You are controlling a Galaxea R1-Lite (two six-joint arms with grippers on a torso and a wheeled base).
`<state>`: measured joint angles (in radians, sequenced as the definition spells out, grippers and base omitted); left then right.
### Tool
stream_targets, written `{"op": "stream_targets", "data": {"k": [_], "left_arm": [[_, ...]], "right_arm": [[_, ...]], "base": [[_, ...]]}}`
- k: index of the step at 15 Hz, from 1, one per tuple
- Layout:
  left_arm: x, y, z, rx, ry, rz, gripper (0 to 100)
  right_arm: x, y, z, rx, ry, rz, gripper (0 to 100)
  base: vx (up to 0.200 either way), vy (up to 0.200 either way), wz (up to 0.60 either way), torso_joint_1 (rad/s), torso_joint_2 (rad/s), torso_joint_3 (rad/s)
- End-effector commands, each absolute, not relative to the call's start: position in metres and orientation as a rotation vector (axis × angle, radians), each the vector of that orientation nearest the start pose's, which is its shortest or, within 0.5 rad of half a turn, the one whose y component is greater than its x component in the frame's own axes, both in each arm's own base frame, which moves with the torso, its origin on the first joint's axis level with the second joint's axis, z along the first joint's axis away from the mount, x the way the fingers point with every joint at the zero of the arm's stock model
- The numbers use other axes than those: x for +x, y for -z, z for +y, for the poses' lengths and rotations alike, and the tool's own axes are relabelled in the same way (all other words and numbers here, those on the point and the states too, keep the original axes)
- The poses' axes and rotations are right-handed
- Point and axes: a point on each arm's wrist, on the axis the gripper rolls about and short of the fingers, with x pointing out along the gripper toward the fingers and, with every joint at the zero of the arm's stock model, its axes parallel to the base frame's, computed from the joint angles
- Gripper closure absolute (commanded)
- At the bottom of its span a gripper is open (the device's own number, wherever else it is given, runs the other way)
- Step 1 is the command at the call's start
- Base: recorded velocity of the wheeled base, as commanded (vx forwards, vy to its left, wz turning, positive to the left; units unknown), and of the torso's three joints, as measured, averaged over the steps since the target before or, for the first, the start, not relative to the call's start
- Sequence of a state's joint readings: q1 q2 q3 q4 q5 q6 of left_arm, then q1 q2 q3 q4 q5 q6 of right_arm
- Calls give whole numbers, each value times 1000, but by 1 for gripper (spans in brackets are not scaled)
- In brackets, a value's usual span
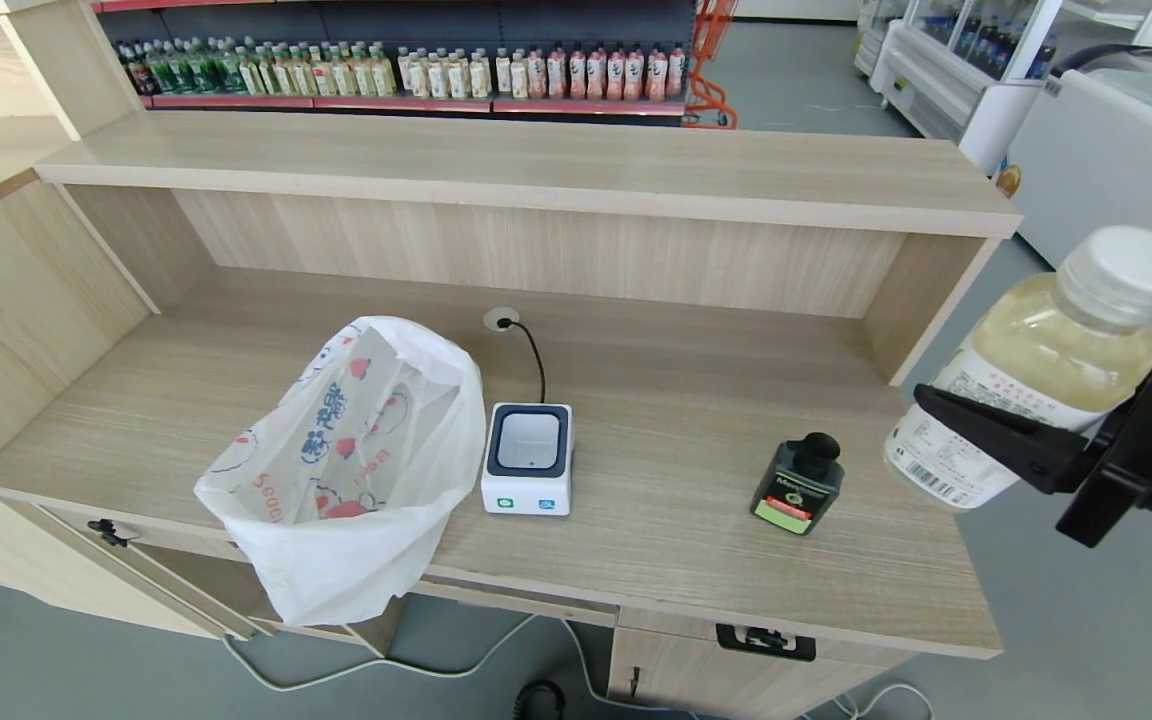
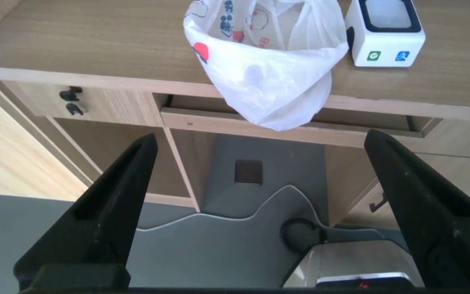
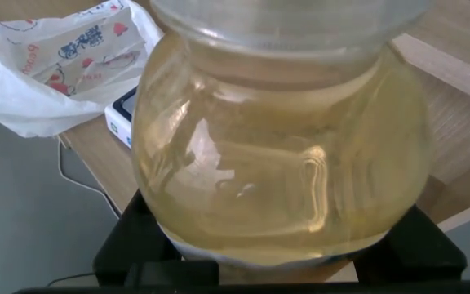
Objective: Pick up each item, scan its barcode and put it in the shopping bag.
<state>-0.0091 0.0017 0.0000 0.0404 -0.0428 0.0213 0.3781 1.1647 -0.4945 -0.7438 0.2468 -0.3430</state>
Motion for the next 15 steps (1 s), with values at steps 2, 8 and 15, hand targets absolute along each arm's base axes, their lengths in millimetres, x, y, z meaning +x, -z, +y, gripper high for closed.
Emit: {"op": "stream_targets", "data": {"k": [2,8,15], "left_arm": [[-23,-71,-1,21,53,42,0],[-23,-71,-1,25,53,42,0],[-23,-71,-1,30,53,42,0]], "right_arm": [[153,-236,67,-327,-608,-190,100],[157,-237,67,-334,-595,-193,100],[243,-222,74,-632,-620,-415,100]], "base": [[0,200,0,-2,2,2],[0,200,0,3,2,2],[0,200,0,2,2,4]]}}
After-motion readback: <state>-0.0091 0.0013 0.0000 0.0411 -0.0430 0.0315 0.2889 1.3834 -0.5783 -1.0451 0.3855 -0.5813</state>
